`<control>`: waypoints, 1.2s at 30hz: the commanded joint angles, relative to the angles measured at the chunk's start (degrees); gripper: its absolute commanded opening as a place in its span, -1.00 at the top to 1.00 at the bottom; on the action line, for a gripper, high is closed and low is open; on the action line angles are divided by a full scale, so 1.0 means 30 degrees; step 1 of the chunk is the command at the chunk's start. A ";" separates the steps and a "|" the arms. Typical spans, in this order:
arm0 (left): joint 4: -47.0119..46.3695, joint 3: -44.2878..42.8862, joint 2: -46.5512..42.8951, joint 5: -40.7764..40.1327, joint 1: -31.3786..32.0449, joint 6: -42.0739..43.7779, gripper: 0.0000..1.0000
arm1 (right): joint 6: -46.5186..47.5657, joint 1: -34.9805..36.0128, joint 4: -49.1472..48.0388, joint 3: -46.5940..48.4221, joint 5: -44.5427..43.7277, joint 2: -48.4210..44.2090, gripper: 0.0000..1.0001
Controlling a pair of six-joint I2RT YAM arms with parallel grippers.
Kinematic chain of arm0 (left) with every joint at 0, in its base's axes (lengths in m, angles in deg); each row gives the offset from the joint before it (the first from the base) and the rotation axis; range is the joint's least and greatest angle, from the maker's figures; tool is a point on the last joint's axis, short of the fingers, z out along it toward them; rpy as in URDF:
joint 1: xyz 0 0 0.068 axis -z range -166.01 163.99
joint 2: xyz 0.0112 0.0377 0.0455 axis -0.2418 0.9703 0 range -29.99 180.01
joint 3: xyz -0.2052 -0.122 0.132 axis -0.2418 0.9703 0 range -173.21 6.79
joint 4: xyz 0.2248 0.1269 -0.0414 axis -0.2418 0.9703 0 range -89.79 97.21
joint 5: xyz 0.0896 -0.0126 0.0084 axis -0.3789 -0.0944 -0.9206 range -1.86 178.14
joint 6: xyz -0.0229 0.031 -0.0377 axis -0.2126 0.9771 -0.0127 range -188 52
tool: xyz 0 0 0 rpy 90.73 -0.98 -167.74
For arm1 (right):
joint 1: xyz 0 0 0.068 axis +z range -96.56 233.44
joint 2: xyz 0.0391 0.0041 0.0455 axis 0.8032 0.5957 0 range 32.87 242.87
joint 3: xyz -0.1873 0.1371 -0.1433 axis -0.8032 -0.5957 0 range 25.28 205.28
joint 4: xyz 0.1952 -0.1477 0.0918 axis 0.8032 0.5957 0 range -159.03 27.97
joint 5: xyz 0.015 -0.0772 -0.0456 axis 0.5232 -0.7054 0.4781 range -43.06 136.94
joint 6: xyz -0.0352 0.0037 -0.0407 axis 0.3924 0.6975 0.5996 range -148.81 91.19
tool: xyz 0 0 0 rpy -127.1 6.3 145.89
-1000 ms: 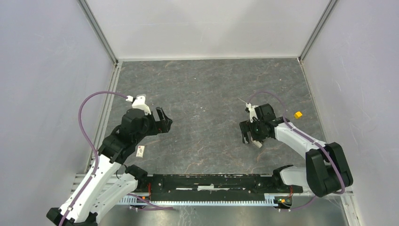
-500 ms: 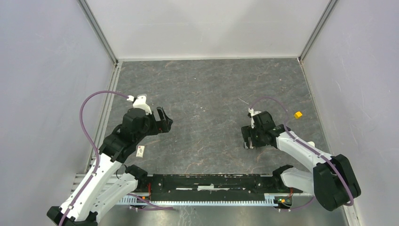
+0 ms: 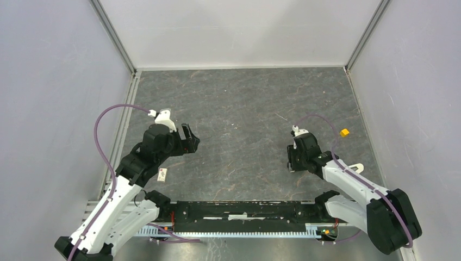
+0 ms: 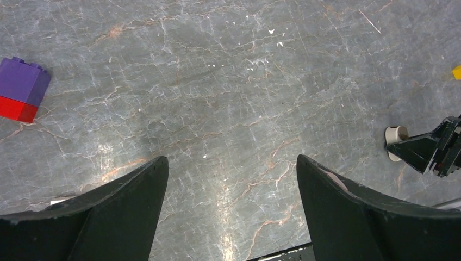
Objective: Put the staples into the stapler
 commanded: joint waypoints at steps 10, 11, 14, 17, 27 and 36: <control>-0.2262 -0.0037 0.2173 0.4531 -0.0060 -0.2212 -0.62 | -0.3257 0.2230 -0.7754 -0.1903 0.4214 -0.3432 0.21; -0.2684 0.0028 0.2363 0.5103 -0.0070 -0.2568 -0.59 | -0.3643 0.2751 -0.8754 -0.1930 0.4295 -0.3362 0.20; -0.3993 0.0287 0.3220 0.6261 -0.0071 -0.3621 -0.56 | -0.4117 0.4590 -1.0692 -0.1535 0.4236 -0.2886 0.20; -0.4776 0.0015 0.4390 0.7826 -0.0041 -0.4131 -0.53 | -0.4234 0.6199 -1.1714 -0.1147 0.3370 -0.2364 0.20; -0.9510 0.1595 0.6670 0.9669 0.1487 -0.6775 -0.52 | -0.5052 0.8448 -1.5563 -0.0924 0.2292 -0.1246 0.20; -1.1866 0.1099 0.9021 0.8827 0.3941 -0.7738 -0.51 | -0.4798 0.9389 -1.6177 0.0292 0.1051 -0.0110 0.20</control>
